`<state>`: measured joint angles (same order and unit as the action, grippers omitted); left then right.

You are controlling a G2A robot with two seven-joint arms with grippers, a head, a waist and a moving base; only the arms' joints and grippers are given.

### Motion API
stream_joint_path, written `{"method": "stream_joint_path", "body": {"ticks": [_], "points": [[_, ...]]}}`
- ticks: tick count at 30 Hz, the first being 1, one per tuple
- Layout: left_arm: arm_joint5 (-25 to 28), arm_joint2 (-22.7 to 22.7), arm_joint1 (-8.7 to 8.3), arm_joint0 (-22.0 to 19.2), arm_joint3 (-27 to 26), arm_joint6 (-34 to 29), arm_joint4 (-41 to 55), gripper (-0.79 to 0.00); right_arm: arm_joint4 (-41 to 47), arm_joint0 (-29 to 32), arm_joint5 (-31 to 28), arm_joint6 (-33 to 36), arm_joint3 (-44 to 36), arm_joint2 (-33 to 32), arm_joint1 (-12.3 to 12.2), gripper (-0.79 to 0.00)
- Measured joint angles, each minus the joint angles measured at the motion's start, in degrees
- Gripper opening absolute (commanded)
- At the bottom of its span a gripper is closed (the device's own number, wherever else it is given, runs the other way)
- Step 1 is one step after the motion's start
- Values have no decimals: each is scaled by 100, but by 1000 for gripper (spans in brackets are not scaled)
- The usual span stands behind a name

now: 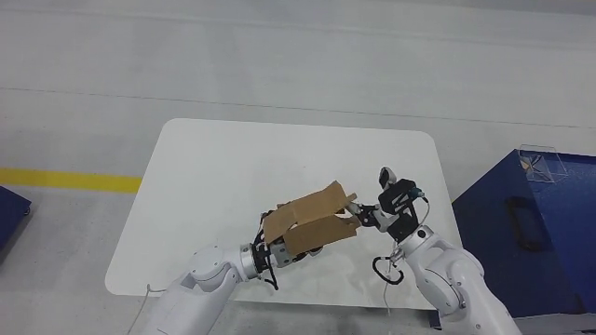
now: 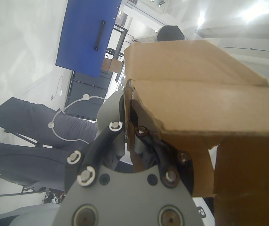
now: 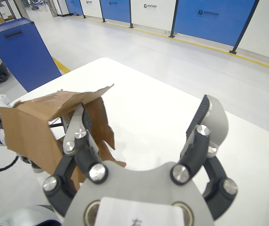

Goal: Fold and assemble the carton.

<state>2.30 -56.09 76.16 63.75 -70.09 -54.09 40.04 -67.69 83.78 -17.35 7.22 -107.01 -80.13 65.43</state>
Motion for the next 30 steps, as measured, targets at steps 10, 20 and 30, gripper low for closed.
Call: {"method": "stream_joint_path", "body": {"ticks": [10, 20, 30], "points": [[64, -13, 6, 6, 6, -100, 42, -785, -343, -2, -51, 354, 121, 60, -13, 0], [216, -39, -20, 117, -164, -282, -62, -785, -562, -205, 232, 540, 286, 252, 25, 0], [275, -95, -45, 189, -264, -376, -69, -785, -487, -310, 357, 477, 349, 352, 63, 0]]}}
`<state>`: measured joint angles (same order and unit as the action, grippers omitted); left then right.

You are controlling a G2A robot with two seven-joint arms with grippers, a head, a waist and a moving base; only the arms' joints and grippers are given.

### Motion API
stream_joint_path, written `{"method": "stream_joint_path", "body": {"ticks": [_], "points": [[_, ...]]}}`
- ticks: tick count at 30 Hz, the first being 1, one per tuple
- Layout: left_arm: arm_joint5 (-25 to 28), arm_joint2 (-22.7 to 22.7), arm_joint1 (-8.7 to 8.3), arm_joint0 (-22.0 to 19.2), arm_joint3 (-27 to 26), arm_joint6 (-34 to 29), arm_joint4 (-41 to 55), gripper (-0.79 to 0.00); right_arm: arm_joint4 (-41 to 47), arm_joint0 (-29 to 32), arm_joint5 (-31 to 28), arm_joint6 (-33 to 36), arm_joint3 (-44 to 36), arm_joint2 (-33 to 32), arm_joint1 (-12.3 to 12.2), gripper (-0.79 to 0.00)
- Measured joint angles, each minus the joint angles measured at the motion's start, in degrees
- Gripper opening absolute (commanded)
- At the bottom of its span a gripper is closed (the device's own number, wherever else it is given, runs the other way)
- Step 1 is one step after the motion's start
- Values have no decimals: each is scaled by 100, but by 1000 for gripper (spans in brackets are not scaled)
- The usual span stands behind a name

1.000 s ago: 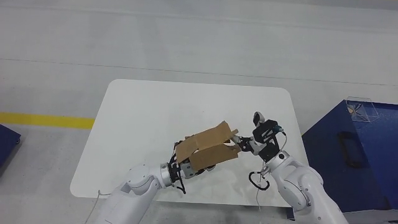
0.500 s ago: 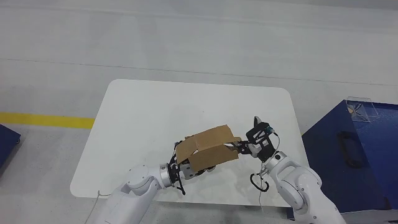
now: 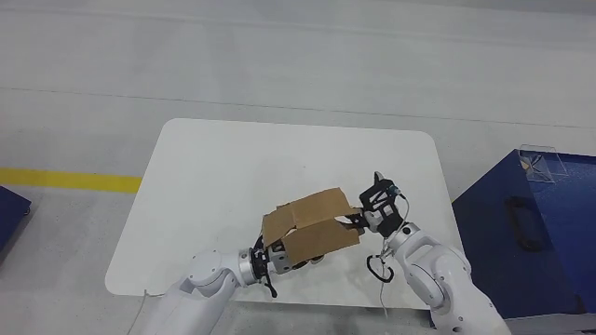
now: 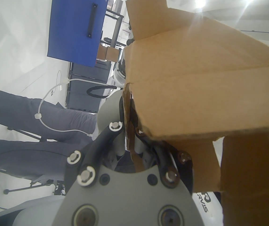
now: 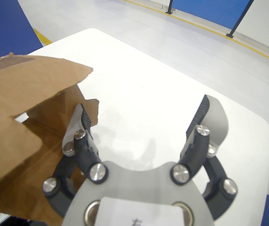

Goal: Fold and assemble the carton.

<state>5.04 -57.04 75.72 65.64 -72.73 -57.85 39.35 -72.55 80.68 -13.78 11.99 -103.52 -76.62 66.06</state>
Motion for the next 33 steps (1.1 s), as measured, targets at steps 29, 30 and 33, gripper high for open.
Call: {"method": "stream_joint_path", "body": {"ticks": [29, 30, 33], "points": [[756, -36, 27, 30, 24, 270, -206, -785, 1021, 802, -192, -1036, -647, -1024, -49, 0], [756, -17, 28, 25, 35, 298, -274, -785, 1072, 822, -217, -1072, -713, -1025, -47, 0], [741, 40, 32, -7, 79, 378, -473, -785, 1020, 856, -402, -944, -925, -943, -52, 0]]}}
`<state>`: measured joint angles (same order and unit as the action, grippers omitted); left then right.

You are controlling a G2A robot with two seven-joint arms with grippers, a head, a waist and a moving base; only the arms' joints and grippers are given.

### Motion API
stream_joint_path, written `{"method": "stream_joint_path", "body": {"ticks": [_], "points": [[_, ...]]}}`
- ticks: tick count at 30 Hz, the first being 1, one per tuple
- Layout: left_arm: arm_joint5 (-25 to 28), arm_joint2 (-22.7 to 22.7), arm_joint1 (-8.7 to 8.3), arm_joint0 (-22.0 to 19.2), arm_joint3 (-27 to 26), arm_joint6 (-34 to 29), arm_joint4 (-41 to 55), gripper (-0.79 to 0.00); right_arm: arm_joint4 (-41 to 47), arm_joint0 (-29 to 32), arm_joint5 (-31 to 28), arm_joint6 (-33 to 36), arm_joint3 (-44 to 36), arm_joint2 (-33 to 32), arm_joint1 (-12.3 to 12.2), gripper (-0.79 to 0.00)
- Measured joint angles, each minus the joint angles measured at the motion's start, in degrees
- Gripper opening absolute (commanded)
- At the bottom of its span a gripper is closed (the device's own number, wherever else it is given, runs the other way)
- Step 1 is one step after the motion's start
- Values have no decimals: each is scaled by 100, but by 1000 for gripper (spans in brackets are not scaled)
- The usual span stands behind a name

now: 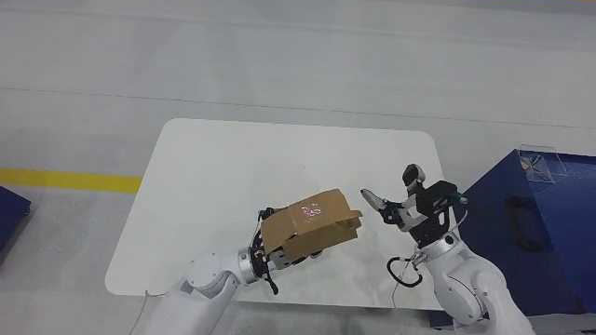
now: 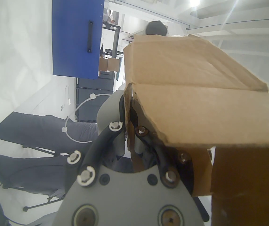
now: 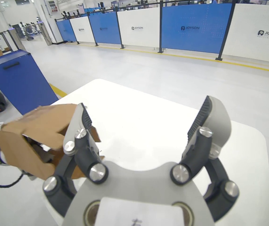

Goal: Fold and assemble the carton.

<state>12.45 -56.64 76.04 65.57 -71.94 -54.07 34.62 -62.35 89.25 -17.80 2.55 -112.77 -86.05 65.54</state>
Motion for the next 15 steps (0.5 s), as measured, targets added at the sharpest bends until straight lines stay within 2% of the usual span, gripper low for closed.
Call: {"method": "stream_joint_path", "body": {"ticks": [7, 15], "points": [[-18, 39, 7, -29, 20, 60, -124, -785, -839, -113, -277, 475, -28, 384, -18, 0], [17, -13, -10, 11, -18, 61, -150, -785, -891, -320, -369, 675, 168, 613, -3, 0]]}}
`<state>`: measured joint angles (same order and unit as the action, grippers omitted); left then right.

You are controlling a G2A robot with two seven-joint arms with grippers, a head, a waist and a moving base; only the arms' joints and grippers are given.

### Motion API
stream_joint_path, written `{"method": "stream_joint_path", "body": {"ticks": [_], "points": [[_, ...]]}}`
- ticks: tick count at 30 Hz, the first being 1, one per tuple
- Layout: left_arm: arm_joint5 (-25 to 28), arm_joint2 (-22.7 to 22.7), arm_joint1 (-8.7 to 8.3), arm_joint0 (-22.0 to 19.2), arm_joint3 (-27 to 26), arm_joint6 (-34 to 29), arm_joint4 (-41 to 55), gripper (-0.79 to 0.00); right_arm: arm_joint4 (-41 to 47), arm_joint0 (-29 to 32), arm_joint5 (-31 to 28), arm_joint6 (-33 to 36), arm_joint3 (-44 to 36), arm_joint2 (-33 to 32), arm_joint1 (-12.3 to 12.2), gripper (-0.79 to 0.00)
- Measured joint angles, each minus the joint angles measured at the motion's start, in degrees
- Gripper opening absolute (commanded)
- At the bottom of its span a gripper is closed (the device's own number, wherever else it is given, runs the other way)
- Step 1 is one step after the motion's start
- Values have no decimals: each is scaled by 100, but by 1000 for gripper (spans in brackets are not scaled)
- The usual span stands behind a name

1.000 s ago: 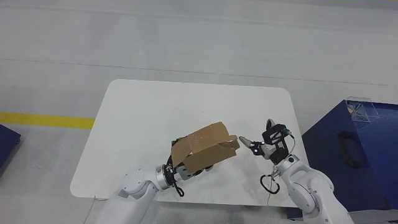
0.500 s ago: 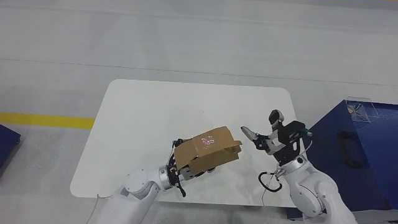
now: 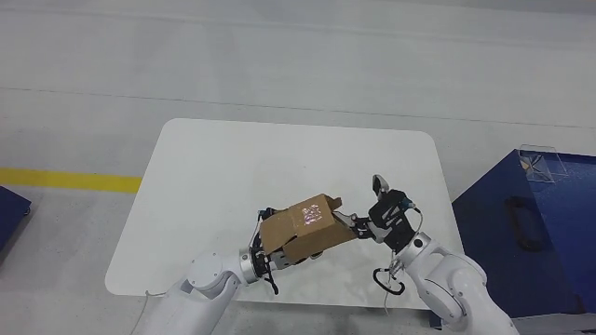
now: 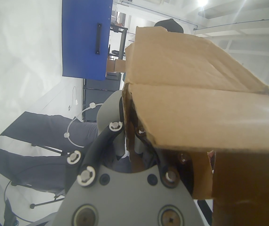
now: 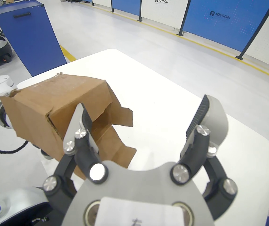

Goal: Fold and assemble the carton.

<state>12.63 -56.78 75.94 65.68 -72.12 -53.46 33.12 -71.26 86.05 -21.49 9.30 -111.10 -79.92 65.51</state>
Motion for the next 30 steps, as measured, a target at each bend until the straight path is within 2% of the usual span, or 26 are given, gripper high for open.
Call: {"method": "stream_joint_path", "body": {"ticks": [17, 30], "points": [[16, 4, -6, 1, -37, -76, -26, -785, 306, -230, -122, 75, 248, 55, 10, 0], [137, -29, 6, 6, -57, -28, 123, -785, 502, 37, -206, -56, 202, -506, -49, 0]]}}
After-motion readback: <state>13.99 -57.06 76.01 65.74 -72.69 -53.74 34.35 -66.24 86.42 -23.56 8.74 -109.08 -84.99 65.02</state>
